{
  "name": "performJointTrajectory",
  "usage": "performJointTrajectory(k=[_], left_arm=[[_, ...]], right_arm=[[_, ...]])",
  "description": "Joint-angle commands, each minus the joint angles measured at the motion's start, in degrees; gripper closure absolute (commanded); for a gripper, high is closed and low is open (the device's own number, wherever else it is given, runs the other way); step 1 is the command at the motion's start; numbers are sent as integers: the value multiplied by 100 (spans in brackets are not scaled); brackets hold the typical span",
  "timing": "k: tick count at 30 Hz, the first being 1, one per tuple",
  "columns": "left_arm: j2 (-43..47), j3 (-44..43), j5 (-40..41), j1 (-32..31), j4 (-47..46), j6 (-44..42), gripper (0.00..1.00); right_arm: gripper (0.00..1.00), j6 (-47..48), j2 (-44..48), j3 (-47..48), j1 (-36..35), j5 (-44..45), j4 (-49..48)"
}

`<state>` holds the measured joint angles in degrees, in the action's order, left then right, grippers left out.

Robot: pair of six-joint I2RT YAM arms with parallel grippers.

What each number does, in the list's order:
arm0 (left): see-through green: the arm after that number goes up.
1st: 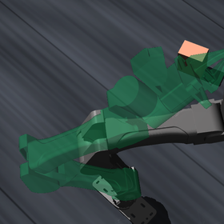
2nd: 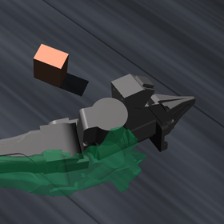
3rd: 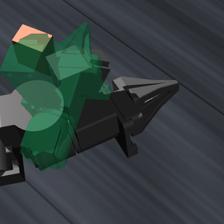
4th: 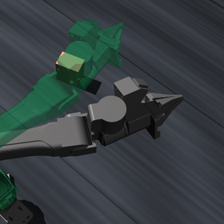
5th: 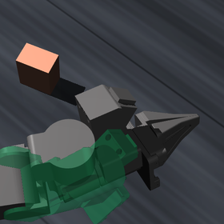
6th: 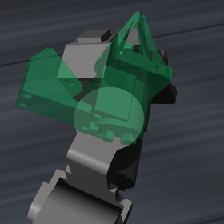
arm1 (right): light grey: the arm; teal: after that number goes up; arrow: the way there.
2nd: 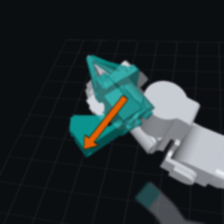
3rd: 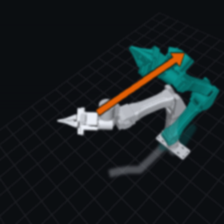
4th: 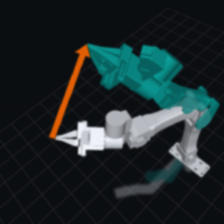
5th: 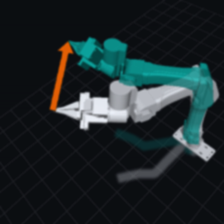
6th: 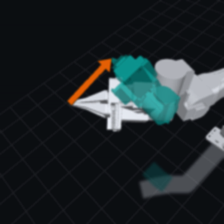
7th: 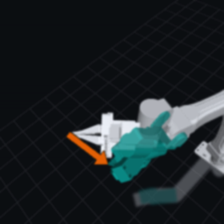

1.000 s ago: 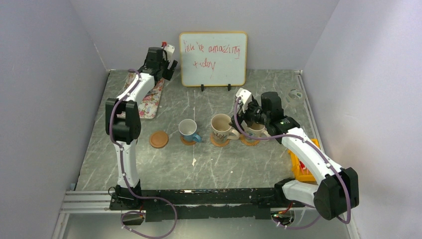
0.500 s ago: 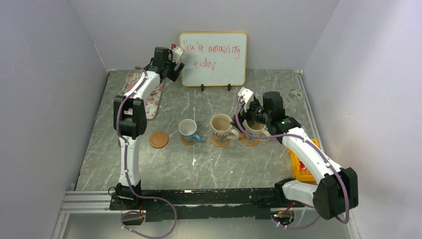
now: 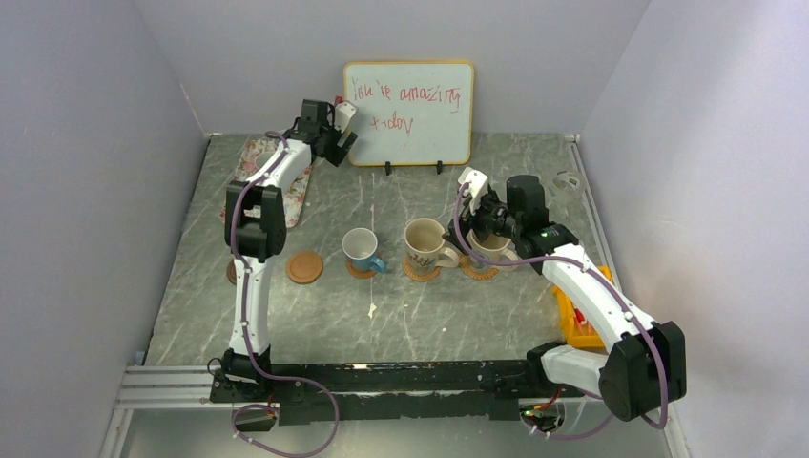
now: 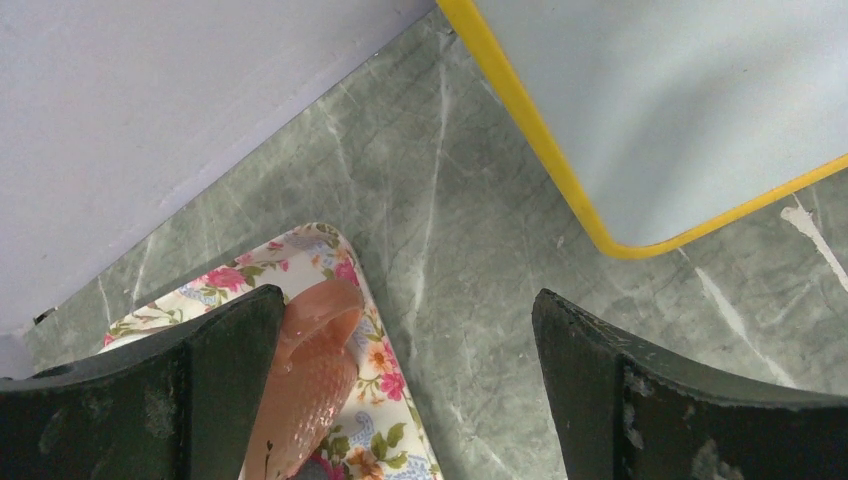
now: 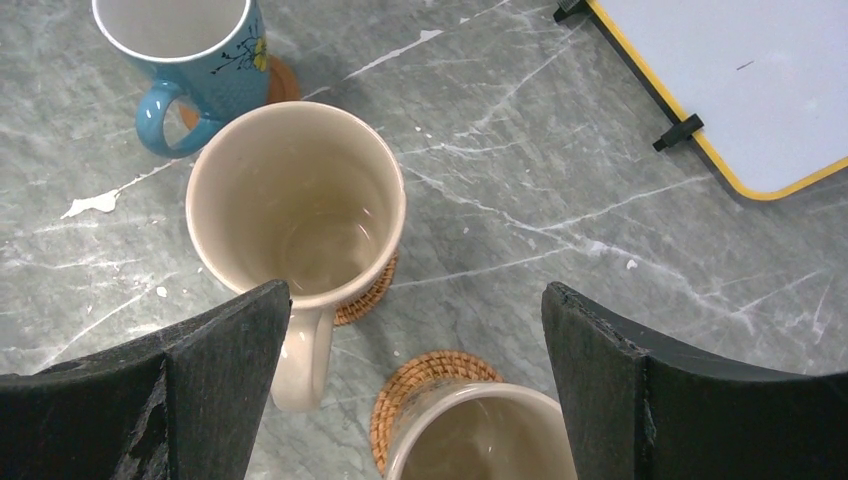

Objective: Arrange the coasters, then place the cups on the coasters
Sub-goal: Pick up the cup from the tray.

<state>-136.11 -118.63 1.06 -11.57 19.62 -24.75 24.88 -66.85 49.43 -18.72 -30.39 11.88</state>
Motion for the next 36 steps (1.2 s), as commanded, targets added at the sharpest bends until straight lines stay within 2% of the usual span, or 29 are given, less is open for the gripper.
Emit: performJointTrajectory(k=[1, 5, 12, 18, 26, 33, 36], left_arm=[[-69, -163, -180, -20, 11, -35, 0], [-72, -96, -143, -20, -38, -12, 0], [516, 514, -330, -20, -767, 113, 0], [221, 154, 46, -20, -366, 85, 0], [1023, 1351, 354, 4, -825, 14, 0], [1438, 1676, 381, 104, -618, 120, 0], [1703, 1866, 70, 149, -596, 83, 0]], right_arm=[[1, -49, 124, -21, 43, -226, -269], [1, -52, 111, -23, 56, -247, -273], [1, -61, 84, -12, 57, -309, -252], [1, -70, 106, -12, 60, -359, -239], [1, -70, 67, 23, 61, -491, -171], [1, -98, 98, 22, 56, -551, -177], [1, -108, 102, 10, 59, -564, -177]])
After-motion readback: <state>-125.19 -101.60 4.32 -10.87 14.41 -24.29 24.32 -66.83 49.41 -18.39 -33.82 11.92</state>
